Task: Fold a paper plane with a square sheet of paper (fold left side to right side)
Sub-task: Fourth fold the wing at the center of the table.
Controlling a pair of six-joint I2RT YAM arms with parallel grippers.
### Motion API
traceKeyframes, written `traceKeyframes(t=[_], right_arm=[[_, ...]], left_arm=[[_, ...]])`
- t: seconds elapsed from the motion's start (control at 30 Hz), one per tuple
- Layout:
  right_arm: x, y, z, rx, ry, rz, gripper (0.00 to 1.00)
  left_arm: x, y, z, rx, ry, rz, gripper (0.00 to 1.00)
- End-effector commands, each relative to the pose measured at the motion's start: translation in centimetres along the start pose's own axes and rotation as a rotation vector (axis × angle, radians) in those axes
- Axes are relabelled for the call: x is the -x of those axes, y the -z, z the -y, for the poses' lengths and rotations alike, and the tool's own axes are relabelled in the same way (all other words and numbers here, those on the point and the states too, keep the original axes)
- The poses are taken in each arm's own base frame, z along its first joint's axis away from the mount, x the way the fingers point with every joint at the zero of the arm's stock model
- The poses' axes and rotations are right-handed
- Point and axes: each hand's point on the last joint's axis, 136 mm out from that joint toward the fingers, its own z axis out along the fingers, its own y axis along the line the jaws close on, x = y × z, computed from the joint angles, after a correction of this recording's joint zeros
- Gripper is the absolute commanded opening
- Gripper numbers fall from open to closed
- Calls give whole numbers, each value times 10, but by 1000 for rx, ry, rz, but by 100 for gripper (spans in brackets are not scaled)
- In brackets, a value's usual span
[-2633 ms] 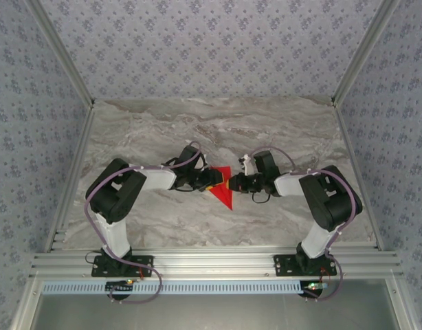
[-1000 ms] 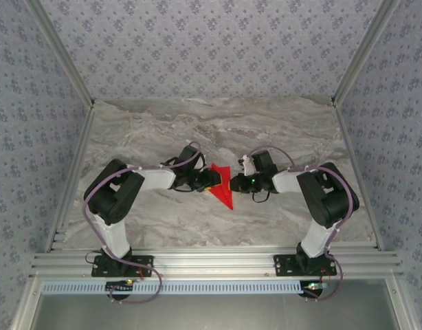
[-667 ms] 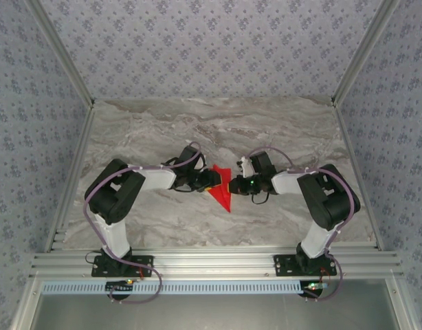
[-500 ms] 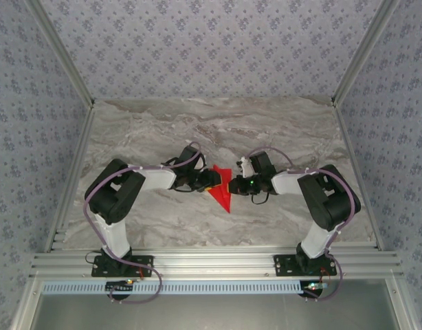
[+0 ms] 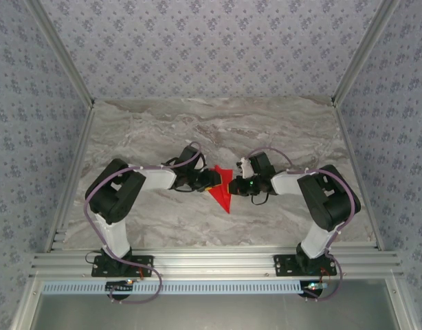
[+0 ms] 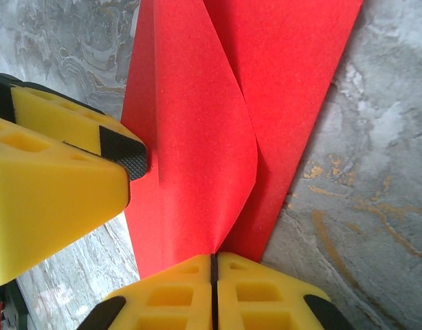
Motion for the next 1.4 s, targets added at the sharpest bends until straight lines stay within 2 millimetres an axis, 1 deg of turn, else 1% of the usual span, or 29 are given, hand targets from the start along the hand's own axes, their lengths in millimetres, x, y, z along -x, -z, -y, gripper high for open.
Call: traceKeyframes(t=[0.0, 0.07, 0.13, 0.23, 0.3, 0.57, 0.7, 0.9, 1.0, 1.07, 1.17, 1.27, 1.37], right_arm=[[-28, -4, 28, -111, -70, -81, 9], [-30, -4, 32, -125, -77, -85, 9], [-31, -4, 34, -136, -76, -89, 9], [-32, -3, 35, -144, -76, -93, 9], [-31, -3, 35, -146, -75, -93, 9], [-33, -2, 36, -154, -74, -99, 9], [-33, -1, 38, -166, -71, -103, 9], [-36, 1, 42, -194, -60, -116, 9], [-36, 2, 41, -190, -50, -113, 9], [-33, 4, 36, -168, -40, -102, 10], [-23, 7, 24, -117, -25, -73, 11], [-9, 15, 8, -52, -13, -41, 14], [3, 28, -5, -25, 1, -8, 18]], left_arm=[[6, 12, 15, -14, -42, 29, 38], [8, 16, 23, -27, -51, 36, 35], [8, 16, 32, -54, -63, 25, 32], [7, 9, 42, -79, -78, 2, 28], [6, 4, 46, -83, -83, -8, 27], [11, -20, 40, -70, -76, -44, 23], [11, -25, 28, -30, -70, -49, 23], [6, -31, 4, 29, -40, -53, 23], [2, -32, -7, 59, -29, -59, 22], [-2, -32, -13, 72, -23, -62, 22], [-8, -34, -24, 91, -6, -70, 22], [-14, -35, -31, 98, 8, -78, 22], [-18, -35, -38, 108, 16, -80, 21]])
